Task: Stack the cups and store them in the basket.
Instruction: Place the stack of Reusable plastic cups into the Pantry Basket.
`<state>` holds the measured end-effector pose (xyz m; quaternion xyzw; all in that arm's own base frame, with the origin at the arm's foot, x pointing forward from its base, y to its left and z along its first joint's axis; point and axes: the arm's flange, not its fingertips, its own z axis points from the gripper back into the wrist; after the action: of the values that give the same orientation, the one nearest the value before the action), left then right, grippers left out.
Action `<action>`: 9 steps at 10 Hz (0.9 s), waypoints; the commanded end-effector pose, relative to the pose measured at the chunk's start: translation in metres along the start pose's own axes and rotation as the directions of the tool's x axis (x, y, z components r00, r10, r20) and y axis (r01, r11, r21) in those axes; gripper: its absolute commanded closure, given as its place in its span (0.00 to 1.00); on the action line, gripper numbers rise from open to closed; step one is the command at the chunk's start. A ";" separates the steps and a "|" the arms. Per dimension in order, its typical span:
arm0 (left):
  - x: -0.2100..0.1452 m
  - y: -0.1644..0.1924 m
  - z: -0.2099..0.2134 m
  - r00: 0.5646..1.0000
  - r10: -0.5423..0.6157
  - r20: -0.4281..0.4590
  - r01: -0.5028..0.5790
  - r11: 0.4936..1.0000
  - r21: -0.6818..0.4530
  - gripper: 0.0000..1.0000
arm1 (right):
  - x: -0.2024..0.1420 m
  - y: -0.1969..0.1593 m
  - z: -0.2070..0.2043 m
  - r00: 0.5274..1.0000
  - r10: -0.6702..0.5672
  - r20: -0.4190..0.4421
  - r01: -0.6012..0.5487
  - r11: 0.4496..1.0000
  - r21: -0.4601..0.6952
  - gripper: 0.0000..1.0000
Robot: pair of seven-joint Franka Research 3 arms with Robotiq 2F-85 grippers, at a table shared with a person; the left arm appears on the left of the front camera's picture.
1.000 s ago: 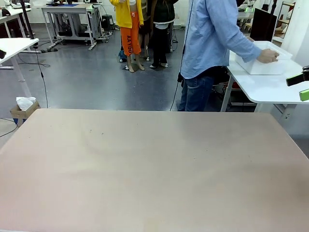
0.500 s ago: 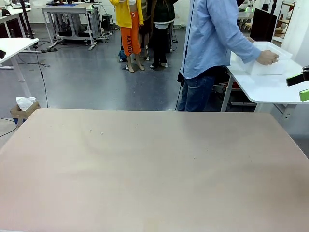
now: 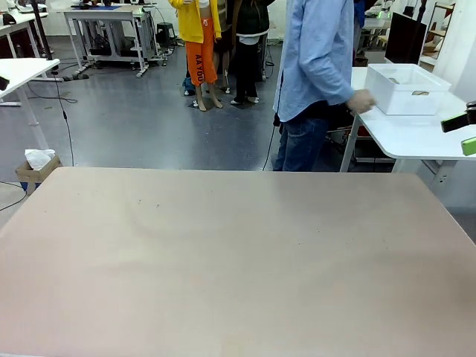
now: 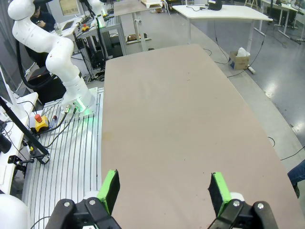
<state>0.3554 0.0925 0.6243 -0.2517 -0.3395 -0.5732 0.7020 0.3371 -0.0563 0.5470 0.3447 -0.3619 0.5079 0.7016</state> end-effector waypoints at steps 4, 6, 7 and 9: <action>0.003 -0.001 0.001 1.000 0.008 0.013 -0.008 1.000 -0.006 0.00 | 0.003 0.001 0.000 1.000 -0.011 0.017 0.011 1.000 0.000 0.00; 0.003 -0.001 0.001 1.000 0.008 0.013 -0.008 1.000 -0.006 0.00 | 0.003 0.001 0.000 1.000 -0.011 0.017 0.011 1.000 0.000 0.00; 0.003 -0.001 0.001 1.000 0.008 0.013 -0.008 1.000 -0.006 0.00 | 0.003 0.001 0.000 1.000 -0.011 0.017 0.011 1.000 0.000 0.00; 0.003 -0.001 0.001 1.000 0.008 0.013 -0.008 1.000 -0.006 0.00 | 0.003 0.001 0.000 1.000 -0.011 0.017 0.011 1.000 0.000 0.00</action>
<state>0.3554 0.0925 0.6243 -0.2517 -0.3395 -0.5732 0.7020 0.3371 -0.0563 0.5470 0.3447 -0.3619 0.5079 0.7016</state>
